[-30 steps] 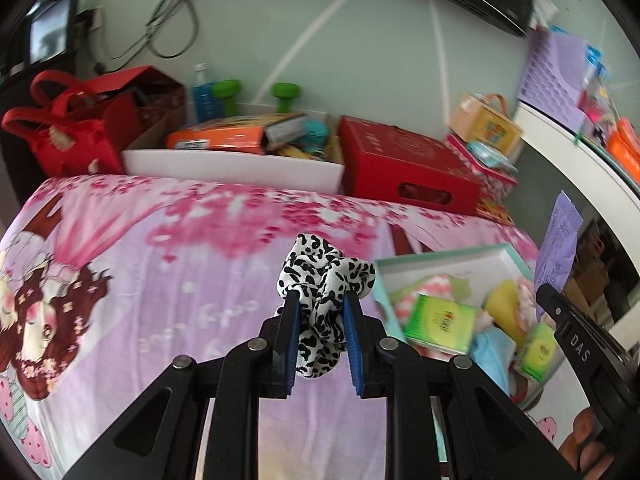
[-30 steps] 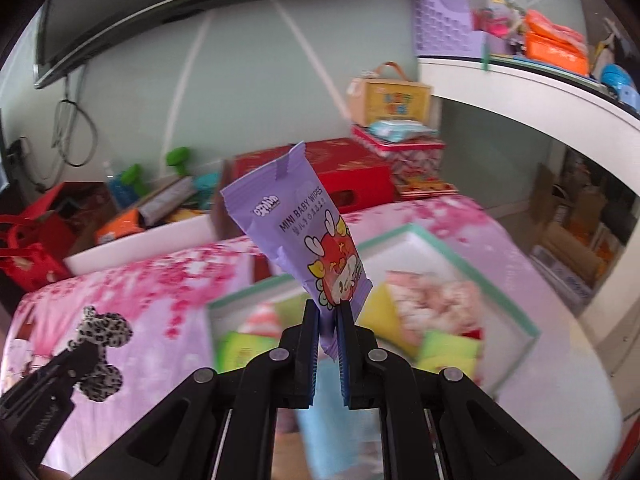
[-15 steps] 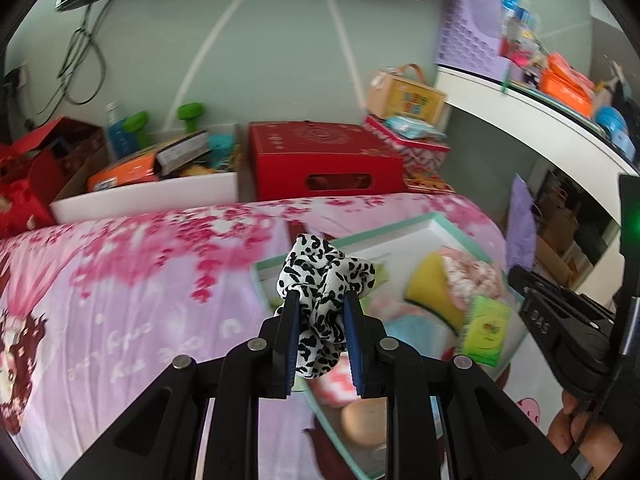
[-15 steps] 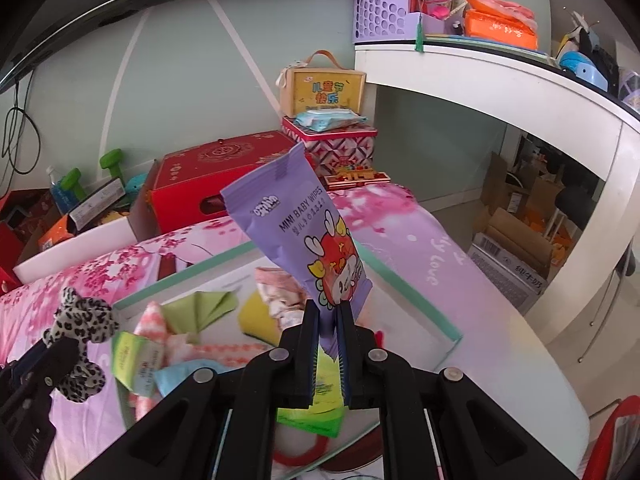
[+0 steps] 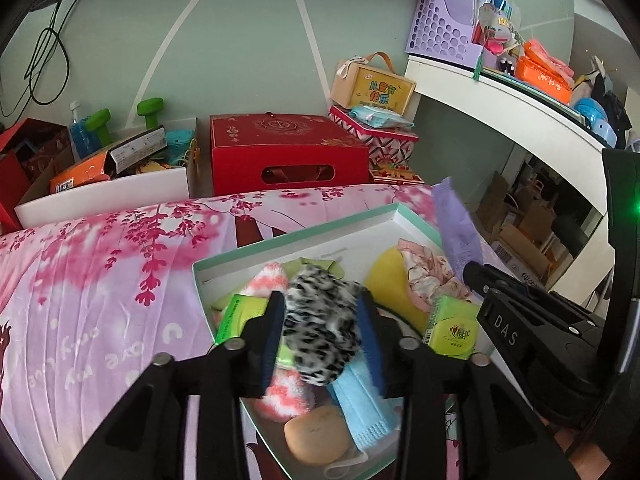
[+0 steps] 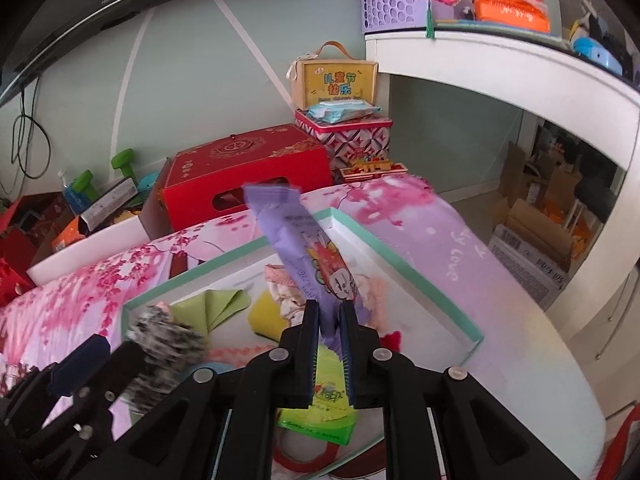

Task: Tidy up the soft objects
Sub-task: 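Open both grippers to drop the scrunchie and wipes packet into the tray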

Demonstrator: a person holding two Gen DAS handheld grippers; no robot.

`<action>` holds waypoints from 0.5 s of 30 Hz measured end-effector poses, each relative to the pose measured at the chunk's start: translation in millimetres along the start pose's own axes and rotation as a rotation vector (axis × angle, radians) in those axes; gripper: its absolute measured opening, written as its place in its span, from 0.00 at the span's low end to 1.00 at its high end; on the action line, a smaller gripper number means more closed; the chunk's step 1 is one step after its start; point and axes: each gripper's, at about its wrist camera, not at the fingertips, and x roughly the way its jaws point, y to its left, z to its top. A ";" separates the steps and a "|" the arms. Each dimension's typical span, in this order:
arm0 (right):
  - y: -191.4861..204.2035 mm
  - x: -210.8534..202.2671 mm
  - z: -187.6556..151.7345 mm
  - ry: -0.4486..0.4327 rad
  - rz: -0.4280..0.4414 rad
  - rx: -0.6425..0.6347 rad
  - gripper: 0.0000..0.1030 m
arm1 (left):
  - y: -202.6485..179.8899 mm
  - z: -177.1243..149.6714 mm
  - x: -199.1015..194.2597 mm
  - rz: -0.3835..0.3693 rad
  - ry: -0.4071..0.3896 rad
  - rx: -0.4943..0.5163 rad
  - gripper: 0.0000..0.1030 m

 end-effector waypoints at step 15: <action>1.3 -3.4 -0.8 0.029 0.006 0.002 0.73 | 27.1 3.3 -17.2 0.056 -0.003 -0.086 0.80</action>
